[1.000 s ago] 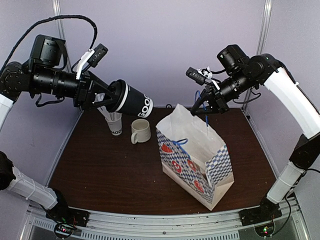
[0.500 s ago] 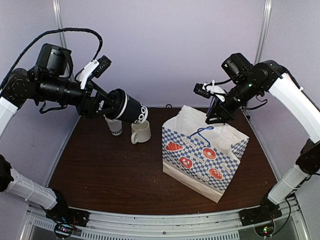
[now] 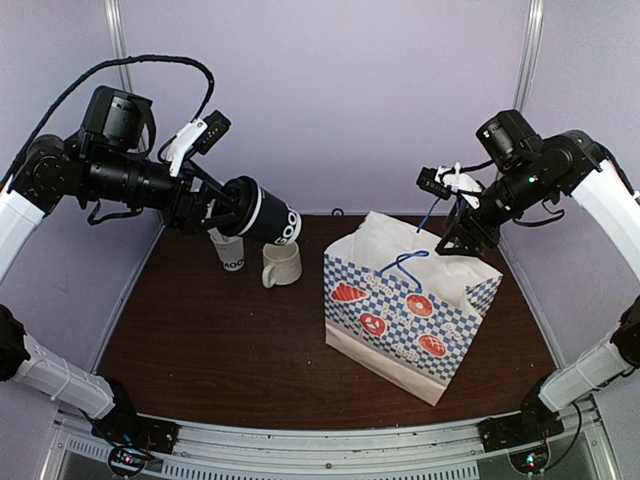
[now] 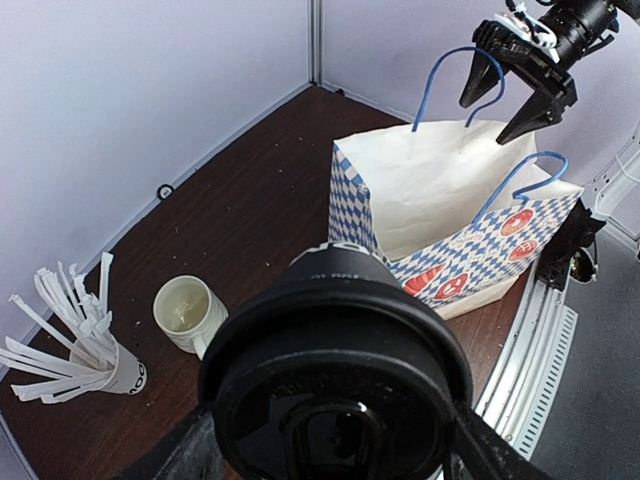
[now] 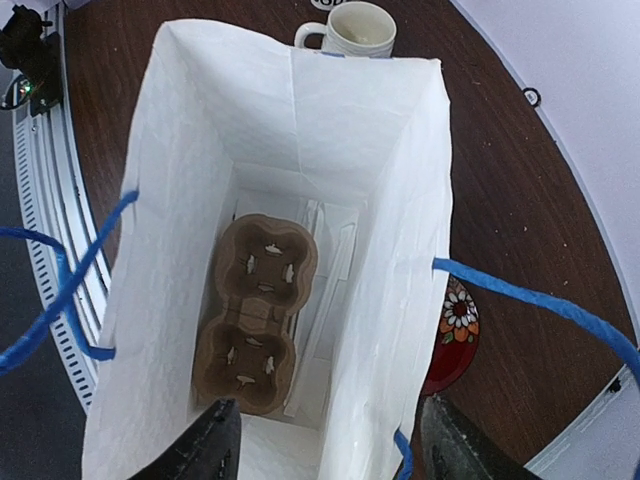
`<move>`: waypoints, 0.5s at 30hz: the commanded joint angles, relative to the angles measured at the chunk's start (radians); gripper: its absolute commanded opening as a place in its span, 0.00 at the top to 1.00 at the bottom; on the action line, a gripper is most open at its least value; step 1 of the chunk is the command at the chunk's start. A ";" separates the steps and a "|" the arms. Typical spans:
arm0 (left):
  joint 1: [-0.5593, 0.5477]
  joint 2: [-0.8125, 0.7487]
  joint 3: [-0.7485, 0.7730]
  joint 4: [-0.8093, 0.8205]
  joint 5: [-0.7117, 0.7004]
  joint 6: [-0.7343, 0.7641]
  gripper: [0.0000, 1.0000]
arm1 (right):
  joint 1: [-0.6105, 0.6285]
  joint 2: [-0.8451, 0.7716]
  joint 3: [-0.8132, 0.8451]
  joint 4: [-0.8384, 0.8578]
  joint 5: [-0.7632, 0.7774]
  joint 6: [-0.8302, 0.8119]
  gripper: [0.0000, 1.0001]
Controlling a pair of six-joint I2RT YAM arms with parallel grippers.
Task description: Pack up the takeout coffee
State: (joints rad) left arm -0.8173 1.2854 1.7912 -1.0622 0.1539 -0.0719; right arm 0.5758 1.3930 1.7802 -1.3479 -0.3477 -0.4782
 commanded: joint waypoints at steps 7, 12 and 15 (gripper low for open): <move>-0.001 0.015 -0.007 0.059 0.006 0.006 0.30 | -0.072 0.006 -0.074 0.034 0.059 0.038 0.35; -0.002 0.014 -0.010 0.061 0.007 0.007 0.30 | -0.085 0.009 -0.091 0.053 0.096 0.054 0.35; -0.002 0.017 -0.013 0.064 0.008 0.010 0.30 | -0.100 0.025 -0.093 0.056 0.093 0.068 0.36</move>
State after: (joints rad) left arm -0.8173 1.2976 1.7874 -1.0615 0.1543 -0.0723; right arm 0.4969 1.3991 1.6958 -1.3136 -0.2848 -0.4389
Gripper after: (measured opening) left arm 0.724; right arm 0.646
